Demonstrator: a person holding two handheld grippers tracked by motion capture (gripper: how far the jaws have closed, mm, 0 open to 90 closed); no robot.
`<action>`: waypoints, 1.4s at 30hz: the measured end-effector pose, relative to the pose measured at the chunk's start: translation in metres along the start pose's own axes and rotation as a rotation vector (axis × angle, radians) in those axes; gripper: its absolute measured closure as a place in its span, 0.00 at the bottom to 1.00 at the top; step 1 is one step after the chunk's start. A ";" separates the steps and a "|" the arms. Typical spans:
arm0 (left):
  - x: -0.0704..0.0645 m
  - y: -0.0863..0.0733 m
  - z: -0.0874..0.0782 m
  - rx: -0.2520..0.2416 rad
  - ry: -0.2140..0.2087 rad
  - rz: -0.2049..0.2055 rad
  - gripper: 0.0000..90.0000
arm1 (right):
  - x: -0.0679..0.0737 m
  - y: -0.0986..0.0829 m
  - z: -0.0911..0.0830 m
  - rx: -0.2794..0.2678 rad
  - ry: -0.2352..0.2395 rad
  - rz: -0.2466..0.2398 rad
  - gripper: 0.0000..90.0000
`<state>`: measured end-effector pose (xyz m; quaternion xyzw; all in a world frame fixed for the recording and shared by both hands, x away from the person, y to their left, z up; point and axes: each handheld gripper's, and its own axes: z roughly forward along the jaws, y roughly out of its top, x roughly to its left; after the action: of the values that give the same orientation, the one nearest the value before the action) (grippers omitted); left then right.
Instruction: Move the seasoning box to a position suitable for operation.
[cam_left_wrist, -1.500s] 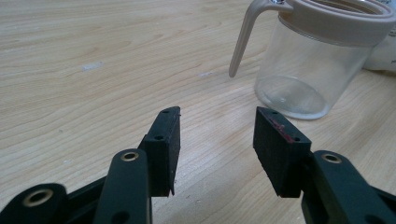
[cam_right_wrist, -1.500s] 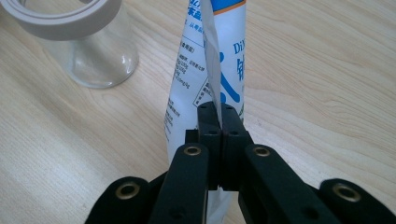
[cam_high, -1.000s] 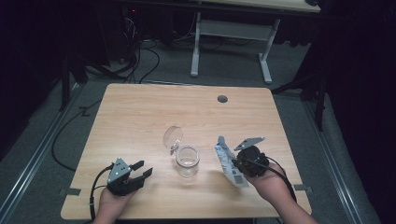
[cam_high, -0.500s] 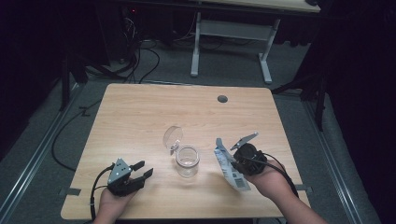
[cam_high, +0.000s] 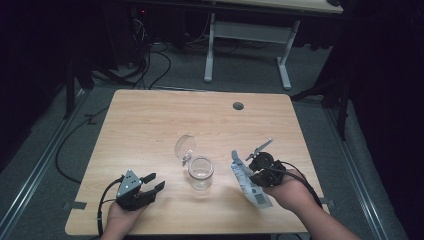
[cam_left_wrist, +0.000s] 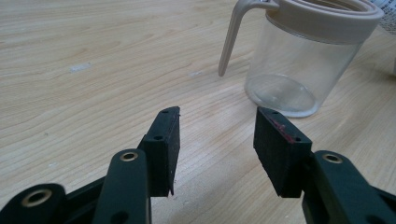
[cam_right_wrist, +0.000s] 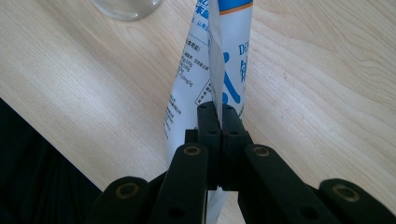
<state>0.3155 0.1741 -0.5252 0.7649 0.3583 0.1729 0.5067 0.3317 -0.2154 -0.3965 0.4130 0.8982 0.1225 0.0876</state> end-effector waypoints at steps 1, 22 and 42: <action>0.000 0.000 0.000 0.001 -0.001 0.001 0.57 | 0.000 0.000 0.000 0.000 0.000 0.000 1.00; -0.027 0.000 0.005 -0.016 -0.048 0.063 0.60 | 0.003 -0.003 -0.006 0.044 -0.010 0.034 1.00; -0.089 0.017 0.033 -0.035 -0.189 0.150 0.61 | 0.008 0.001 -0.008 0.030 0.020 0.031 1.00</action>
<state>0.2822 0.0842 -0.5150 0.7934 0.2475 0.1436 0.5372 0.3253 -0.2100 -0.3889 0.4270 0.8942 0.1145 0.0705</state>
